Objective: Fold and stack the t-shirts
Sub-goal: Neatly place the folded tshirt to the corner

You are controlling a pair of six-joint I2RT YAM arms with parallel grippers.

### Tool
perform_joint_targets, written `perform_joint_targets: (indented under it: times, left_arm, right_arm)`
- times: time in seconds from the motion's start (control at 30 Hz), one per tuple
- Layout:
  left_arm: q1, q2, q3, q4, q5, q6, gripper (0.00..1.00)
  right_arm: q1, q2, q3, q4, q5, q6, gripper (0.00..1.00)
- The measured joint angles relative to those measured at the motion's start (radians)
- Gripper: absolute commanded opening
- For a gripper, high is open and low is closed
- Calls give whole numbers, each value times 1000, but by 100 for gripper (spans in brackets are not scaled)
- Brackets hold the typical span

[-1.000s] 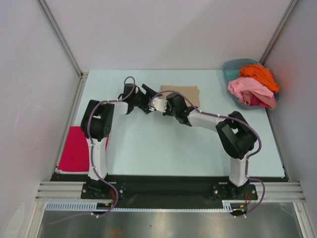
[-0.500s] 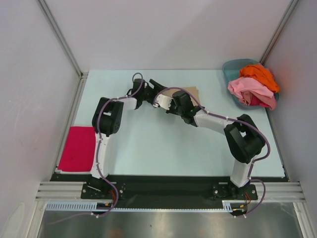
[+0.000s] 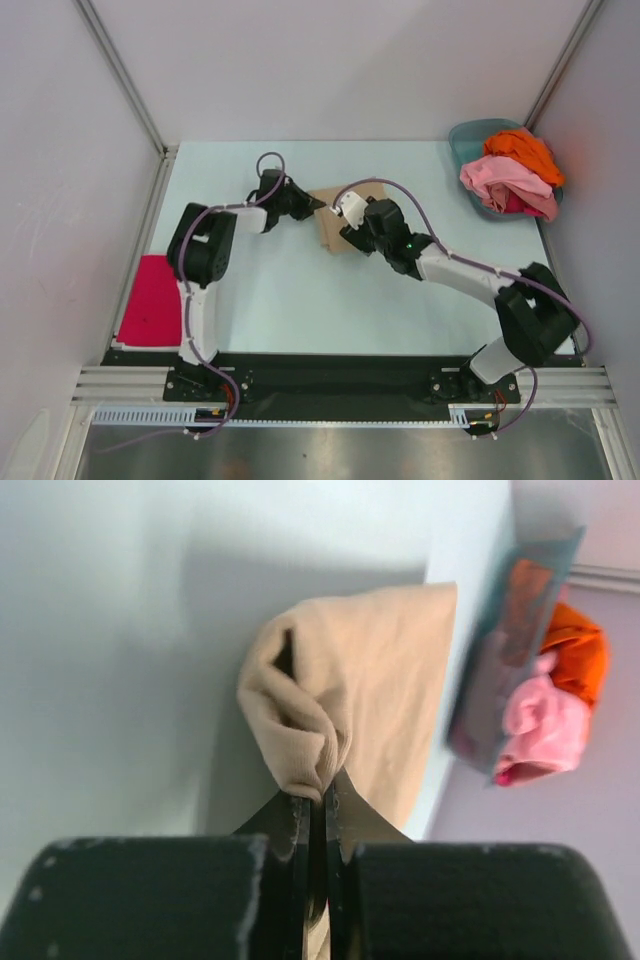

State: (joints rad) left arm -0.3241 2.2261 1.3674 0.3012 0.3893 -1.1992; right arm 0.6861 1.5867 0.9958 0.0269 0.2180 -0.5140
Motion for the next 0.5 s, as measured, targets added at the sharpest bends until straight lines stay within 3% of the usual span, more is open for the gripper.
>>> perform_joint_targets:
  times: [0.23, 0.37, 0.5]
  left_arm:
    - [-1, -455, -262, -152, -214, 219, 0]
    - [-1, -677, -319, -265, -376, 302, 0]
    - [2, -785, -325, -399, -523, 357, 0]
  right_arm:
    - [32, -328, -146, -56, 31, 159, 72]
    - [43, -468, -166, -95, 32, 216, 73]
    - [60, -519, -166, -122, 32, 245, 73]
